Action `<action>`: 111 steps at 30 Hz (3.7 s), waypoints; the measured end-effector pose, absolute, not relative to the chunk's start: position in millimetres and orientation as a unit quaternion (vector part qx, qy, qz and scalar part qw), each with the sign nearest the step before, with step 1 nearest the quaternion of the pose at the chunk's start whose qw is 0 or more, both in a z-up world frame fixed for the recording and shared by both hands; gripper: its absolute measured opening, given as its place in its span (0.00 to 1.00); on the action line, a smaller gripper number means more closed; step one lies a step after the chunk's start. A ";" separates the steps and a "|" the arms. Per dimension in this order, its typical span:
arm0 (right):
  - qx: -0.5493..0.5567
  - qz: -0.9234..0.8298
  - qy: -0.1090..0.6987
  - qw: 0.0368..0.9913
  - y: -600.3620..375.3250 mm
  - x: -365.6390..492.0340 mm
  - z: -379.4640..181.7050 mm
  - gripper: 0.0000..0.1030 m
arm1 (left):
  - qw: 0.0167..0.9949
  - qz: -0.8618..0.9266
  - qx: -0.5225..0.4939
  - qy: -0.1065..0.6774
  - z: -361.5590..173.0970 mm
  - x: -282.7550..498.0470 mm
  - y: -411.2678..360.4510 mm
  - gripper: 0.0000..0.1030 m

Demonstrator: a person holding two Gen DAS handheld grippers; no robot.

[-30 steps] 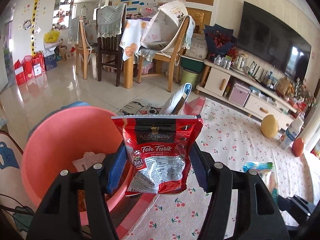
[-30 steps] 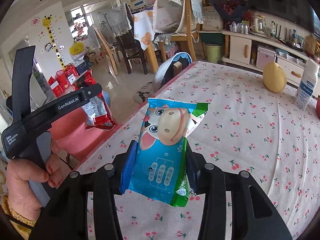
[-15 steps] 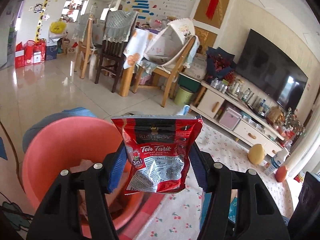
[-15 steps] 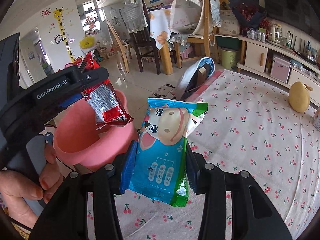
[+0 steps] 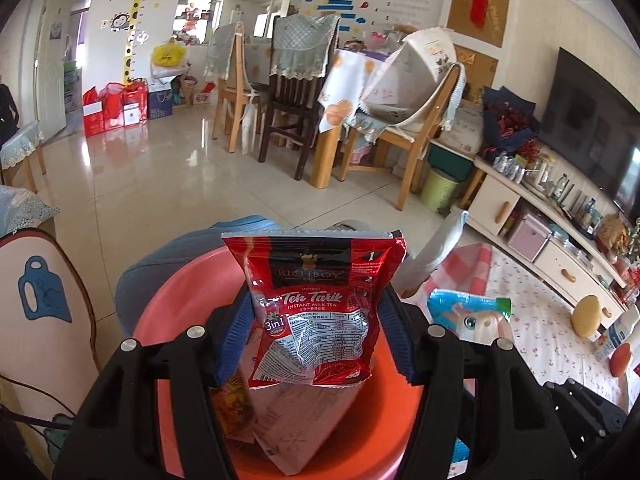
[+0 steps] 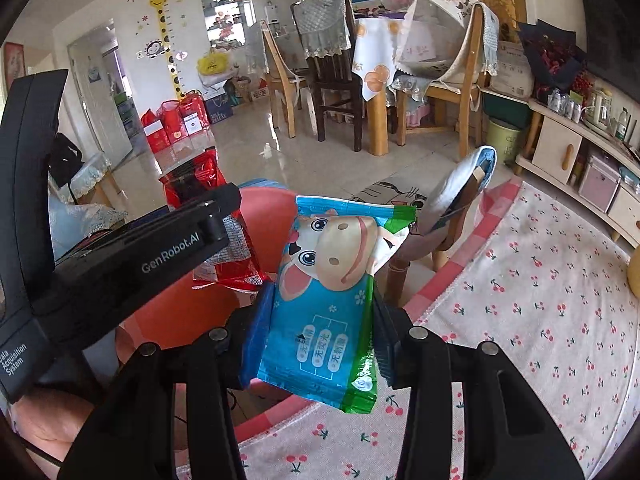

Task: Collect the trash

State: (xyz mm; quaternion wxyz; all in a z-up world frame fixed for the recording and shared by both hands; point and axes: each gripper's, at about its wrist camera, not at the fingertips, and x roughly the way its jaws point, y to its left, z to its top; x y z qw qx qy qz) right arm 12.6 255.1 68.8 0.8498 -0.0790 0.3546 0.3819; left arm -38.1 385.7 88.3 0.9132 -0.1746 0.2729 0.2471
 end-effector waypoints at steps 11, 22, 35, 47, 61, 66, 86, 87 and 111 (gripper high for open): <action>-0.095 0.395 0.358 0.841 284.9 15.9 58.9 0.45 | 0.900 0.269 -0.183 0.290 79.4 -41.0 408.9 0.60; -0.096 0.401 0.362 0.836 297.4 21.7 52.5 0.45 | 0.895 0.277 -0.183 0.297 75.5 -40.6 417.4 0.60; -0.105 0.393 0.360 0.839 303.5 22.1 40.4 0.70 | 0.890 0.297 -0.174 0.299 72.3 -37.9 419.8 0.86; -0.090 0.313 0.341 0.882 251.3 12.1 50.2 0.86 | 0.888 0.334 -0.067 0.309 84.9 -23.1 389.0 0.96; -0.100 0.214 0.321 0.917 163.1 -25.3 69.1 0.91 | 0.933 0.243 -0.027 0.263 102.4 -23.5 325.4 0.96; -0.116 0.182 0.312 0.925 134.8 -42.5 76.3 0.91 | 0.943 0.214 -0.018 0.253 108.1 -26.0 301.6 0.96; -0.077 0.086 0.271 0.956 4.6 -97.5 93.2 0.93 | 0.966 0.104 0.015 0.235 120.5 -58.1 194.8 0.96; -0.074 0.082 0.269 0.957 -2.3 -99.5 92.4 0.93 | 0.967 0.101 0.017 0.232 121.3 -61.0 189.3 0.96; -0.048 -0.009 0.180 0.982 -130.5 -161.0 106.8 0.94 | 0.970 0.034 0.072 0.231 140.0 -126.5 56.3 0.96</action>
